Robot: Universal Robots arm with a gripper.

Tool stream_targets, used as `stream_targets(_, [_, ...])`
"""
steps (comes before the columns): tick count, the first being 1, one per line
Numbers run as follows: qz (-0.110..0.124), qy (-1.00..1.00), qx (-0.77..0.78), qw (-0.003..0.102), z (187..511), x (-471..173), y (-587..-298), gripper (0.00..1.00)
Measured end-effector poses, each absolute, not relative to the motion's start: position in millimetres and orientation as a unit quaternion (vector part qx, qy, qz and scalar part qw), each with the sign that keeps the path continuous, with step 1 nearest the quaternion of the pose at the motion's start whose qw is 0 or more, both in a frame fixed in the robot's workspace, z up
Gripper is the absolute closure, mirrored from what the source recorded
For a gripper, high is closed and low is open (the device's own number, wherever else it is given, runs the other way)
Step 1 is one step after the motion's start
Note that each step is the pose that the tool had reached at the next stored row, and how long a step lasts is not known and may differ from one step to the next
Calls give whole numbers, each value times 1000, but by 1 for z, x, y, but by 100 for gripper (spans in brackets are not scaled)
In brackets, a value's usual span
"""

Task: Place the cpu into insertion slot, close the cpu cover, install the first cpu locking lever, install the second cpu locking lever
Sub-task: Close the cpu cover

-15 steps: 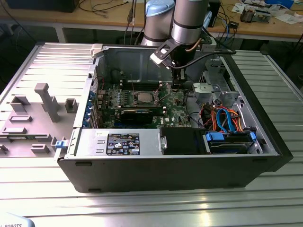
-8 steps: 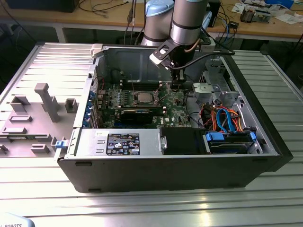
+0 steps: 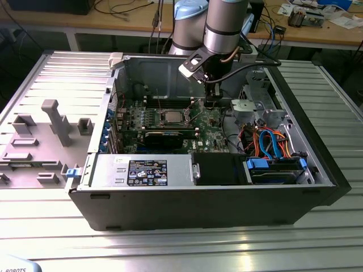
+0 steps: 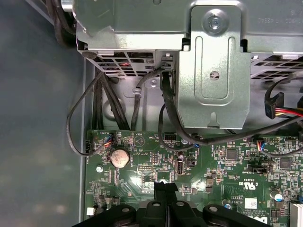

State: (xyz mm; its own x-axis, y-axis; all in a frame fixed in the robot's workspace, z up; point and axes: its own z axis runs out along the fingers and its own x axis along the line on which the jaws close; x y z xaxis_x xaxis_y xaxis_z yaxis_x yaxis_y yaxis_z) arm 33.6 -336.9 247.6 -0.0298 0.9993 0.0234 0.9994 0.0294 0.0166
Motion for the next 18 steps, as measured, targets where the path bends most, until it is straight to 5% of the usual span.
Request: stream_targets(18, [-14,-717,-697,3,246,29,-337,89])
